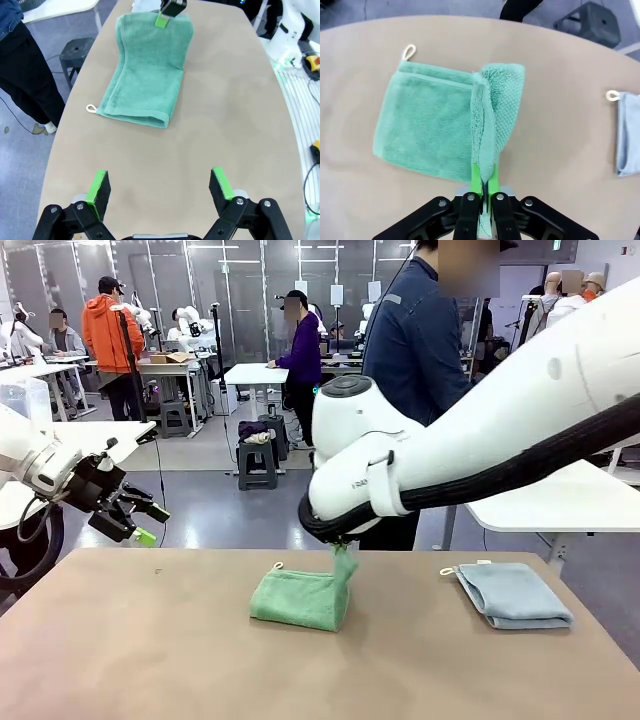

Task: Fold the towels and place them in the basket.
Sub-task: When a person lays out a Towel with hook on the table, fold it in half twice.

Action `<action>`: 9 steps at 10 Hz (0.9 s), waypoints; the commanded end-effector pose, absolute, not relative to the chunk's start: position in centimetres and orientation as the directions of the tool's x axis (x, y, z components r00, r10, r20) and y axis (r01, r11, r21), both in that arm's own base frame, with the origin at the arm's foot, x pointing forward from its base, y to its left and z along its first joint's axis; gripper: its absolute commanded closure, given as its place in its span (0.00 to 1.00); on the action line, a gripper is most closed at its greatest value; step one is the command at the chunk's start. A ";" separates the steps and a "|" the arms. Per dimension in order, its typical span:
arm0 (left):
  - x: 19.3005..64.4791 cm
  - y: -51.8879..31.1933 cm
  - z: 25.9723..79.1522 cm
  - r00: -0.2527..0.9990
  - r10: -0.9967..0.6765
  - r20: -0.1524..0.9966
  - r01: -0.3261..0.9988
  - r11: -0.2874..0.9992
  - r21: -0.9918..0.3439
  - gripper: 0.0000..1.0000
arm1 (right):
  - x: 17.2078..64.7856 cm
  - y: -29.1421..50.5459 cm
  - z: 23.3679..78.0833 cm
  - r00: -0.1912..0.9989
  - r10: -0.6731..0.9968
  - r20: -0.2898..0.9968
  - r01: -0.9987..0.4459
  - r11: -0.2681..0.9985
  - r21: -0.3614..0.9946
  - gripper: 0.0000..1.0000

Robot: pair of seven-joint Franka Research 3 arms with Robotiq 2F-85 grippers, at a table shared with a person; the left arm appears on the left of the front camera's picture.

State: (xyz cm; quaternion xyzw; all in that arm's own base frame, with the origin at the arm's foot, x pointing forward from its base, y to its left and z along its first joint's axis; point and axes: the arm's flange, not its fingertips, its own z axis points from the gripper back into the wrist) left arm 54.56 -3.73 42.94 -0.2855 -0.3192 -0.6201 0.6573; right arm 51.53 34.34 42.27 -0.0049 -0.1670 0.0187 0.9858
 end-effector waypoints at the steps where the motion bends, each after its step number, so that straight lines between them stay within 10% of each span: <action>1: 54.6 -3.7 42.9 0.030 -0.635 0.772 0.997 0.069 0.018 0.00 | 53.7 37.4 41.0 0.958 -0.053 0.283 0.042 0.998 0.045 1.00; 9: 54.6 -3.7 42.9 0.030 -0.635 0.772 0.997 0.069 0.018 0.00 | 55.0 41.4 37.0 0.921 -0.296 0.254 0.239 0.943 0.231 1.00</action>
